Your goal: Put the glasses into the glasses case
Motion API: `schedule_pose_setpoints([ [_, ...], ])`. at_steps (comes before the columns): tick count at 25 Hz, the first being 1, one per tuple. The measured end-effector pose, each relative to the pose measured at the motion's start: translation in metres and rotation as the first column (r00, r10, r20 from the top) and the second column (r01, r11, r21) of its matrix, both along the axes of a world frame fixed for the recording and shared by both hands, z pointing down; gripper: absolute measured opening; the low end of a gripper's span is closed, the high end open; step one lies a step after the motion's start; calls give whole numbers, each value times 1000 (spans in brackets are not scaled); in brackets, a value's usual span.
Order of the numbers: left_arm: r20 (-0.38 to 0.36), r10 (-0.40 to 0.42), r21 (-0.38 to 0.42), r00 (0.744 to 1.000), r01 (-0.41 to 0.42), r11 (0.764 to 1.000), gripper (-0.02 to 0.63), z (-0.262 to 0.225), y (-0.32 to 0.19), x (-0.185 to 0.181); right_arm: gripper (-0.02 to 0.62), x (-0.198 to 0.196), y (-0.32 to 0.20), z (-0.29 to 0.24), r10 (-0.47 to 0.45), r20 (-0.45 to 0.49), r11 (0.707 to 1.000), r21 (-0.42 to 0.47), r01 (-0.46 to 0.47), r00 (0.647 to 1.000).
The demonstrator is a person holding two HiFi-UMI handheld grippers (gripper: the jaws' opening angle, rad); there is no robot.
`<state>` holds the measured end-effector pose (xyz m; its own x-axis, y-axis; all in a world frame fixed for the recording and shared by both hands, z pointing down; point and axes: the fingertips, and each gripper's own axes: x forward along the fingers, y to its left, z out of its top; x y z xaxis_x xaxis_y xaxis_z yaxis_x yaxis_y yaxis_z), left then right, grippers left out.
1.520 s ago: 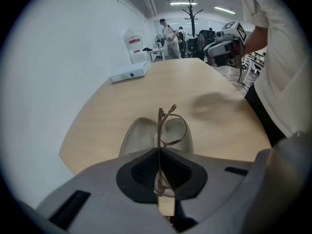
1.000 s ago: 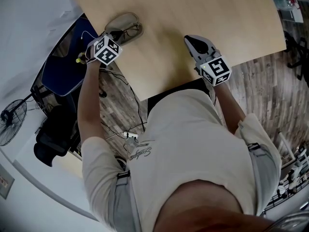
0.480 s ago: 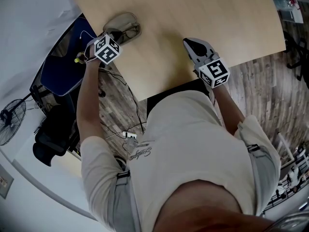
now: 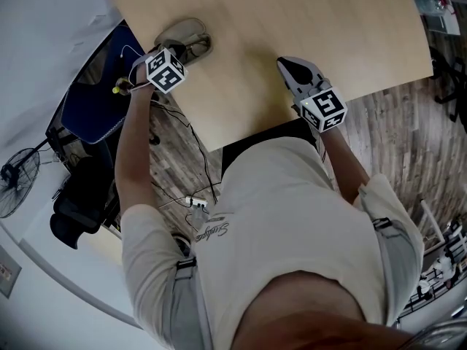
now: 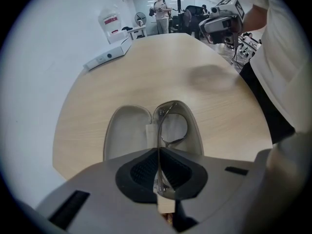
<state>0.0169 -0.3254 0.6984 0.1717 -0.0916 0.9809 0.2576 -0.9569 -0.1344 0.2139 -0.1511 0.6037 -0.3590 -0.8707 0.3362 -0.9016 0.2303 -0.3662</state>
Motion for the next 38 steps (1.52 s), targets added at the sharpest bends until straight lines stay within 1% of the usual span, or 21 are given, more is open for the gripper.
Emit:
schedule_pose_setpoints([
  [6, -13, 7, 19, 1000, -7, 1000, 23, -3, 0, 3, -5, -1, 3, 3, -9, 1, 1000, -3, 9, 1000],
  [9, -20, -4, 28, 1000, 5, 1000, 27, -7, -4, 2, -5, -1, 1, 1, -4, 0, 1000, -2, 4, 1000],
  [10, -24, -10, 28, 1000, 11, 1000, 34, -8, -5, 1, -5, -2, 1, 1, -5, 0, 1000, -2, 5, 1000],
  [11, -28, -15, 28, 999, 16, 999, 63, -10, -4, 0, -5, -3, 2, 0, -7, -1, 1000, -2, 7, 1000],
  [14, -48, -28, 40, 998, 30, 999, 67, -19, -4, -1, -5, -6, 2, -3, -19, -3, 1000, 3, 19, 1000],
  [18, -99, -64, 62, 993, 70, 996, 61, -37, -2, -3, -5, -14, 1, -8, -36, -9, 999, 10, 36, 999],
  [23, -161, -107, 38, 981, 115, 993, 33, -57, 12, -22, -5, -35, -10, -22, -52, -29, 998, 40, 53, 998],
  [25, -187, -139, 21, 972, 145, 989, 23, -61, 22, -30, -5, -43, -12, -29, -58, -40, 997, 51, 60, 998],
  [27, -229, -185, 2, 956, 190, 982, 18, -65, 35, -37, -5, -53, -11, -37, -69, -52, 996, 61, 72, 996],
  [29, -285, -243, -12, 927, 250, 968, 15, -73, 44, -45, -5, -65, -10, -45, -90, -81, 993, 72, 95, 993],
  [30, -315, -280, -25, 907, 287, 958, 15, -77, 48, -51, -5, -72, -11, -49, -100, -97, 991, 75, 108, 990],
  [31, -345, -322, -46, 882, 326, 944, 15, -82, 52, -56, -5, -78, -12, -52, -108, -109, 990, 78, 117, 988],
  [32, -376, -368, -76, 850, 368, 927, 15, -86, 55, -61, -5, -83, -13, -56, -112, -116, 989, 82, 121, 987],
  [33, -407, -420, -119, 811, 409, 905, 15, -90, 59, -66, -5, -87, -15, -61, -112, -119, 989, 88, 123, 987],
  [35, -460, -529, -236, 713, 476, 847, 15, -97, 67, -73, -5, -94, -19, -70, -107, -128, 987, 104, 121, 986],
  [36, -478, -574, -293, 665, 495, 818, 15, -102, 71, -75, -5, -98, -20, -75, -105, -133, 986, 113, 120, 986],
  [37, -490, -605, -336, 628, 505, 795, 15, -107, 77, -78, -5, -102, -20, -80, -104, -138, 985, 120, 121, 985],
  [38, -497, -626, -363, 601, 511, 779, 15, -110, 83, -81, -5, -107, -20, -83, -106, -144, 984, 124, 124, 984],
])
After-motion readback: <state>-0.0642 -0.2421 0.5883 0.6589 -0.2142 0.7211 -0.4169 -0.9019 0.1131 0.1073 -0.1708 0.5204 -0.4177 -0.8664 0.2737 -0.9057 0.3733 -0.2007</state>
